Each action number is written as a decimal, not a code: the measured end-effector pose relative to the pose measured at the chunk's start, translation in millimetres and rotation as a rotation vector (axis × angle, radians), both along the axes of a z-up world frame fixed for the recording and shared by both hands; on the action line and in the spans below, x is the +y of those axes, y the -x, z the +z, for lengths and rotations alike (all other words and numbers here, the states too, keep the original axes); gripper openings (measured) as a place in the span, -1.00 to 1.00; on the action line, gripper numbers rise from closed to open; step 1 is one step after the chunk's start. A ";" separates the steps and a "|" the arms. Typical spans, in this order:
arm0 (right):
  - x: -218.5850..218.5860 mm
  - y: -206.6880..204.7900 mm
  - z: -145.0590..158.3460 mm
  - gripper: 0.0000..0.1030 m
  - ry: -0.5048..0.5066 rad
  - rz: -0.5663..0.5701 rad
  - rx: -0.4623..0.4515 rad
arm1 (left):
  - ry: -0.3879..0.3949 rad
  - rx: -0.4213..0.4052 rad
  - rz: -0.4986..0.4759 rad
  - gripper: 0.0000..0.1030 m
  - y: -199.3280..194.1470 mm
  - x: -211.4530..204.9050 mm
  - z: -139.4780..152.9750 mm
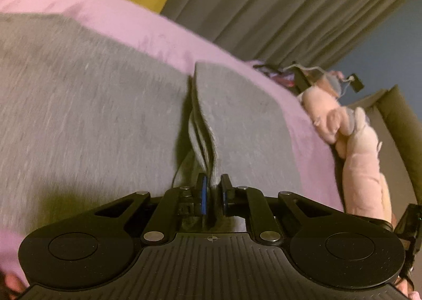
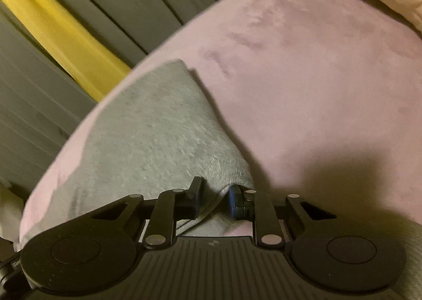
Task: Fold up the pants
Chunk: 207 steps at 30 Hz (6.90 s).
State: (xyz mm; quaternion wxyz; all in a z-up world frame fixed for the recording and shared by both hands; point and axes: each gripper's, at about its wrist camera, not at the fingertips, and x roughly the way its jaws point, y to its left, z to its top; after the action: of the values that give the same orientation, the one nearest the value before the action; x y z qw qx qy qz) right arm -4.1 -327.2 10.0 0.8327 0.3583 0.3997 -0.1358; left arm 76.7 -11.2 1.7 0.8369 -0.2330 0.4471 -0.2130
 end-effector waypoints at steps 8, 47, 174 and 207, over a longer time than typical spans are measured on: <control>-3.6 -11.9 -16.1 -0.21 -0.059 0.001 0.058 | -0.034 0.031 0.028 0.11 -29.1 4.4 -18.4; 6.9 -16.2 -14.2 0.71 -0.105 0.141 -0.037 | 0.189 0.069 0.181 0.29 -78.4 42.6 -31.3; 25.9 -16.4 -1.8 0.39 -0.198 0.117 -0.075 | 0.333 0.212 0.059 0.47 -77.3 51.8 -57.6; 31.0 -11.3 -8.8 0.69 -0.166 0.134 -0.131 | -0.060 -0.132 -0.060 -0.73 -68.5 11.0 42.6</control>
State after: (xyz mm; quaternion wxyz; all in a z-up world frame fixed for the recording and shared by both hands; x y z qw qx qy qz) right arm 7.2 -296.2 1.2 0.8316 0.4067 0.3775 -0.0225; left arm 145.2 -0.2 44.3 0.8644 -0.1797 0.4039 -0.2395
